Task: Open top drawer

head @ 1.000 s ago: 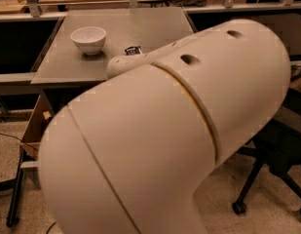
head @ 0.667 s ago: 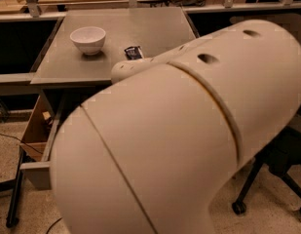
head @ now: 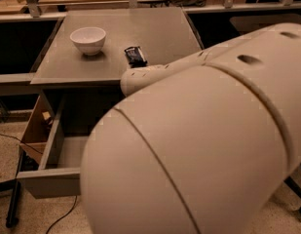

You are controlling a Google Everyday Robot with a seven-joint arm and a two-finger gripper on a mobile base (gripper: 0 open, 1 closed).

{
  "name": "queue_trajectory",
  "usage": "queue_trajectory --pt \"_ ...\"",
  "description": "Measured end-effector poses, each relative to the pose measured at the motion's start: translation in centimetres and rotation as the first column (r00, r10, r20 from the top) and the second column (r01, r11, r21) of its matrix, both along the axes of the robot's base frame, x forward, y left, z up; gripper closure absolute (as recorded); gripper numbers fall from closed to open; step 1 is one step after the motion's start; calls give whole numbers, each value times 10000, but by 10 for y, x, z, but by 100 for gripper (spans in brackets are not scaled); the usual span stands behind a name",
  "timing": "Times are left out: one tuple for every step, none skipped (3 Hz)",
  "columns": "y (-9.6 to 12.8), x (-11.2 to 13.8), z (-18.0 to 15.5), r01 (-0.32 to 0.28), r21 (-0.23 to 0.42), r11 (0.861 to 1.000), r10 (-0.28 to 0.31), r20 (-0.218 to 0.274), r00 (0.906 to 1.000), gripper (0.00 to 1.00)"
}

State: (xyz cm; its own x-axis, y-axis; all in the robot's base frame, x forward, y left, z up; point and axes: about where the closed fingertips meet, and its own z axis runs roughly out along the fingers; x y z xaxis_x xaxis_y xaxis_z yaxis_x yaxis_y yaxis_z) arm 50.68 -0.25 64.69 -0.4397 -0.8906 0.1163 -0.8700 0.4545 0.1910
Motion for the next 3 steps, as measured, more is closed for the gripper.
queue_trajectory --pt "-16 -17 -5 -627 107 9980 631 -415 9971 100" --pt "-26 -28 -7 -959 201 9952 973 -846 9917 100" --pt "-29 -22 2 -655 681 9955 691 -520 9963 100"
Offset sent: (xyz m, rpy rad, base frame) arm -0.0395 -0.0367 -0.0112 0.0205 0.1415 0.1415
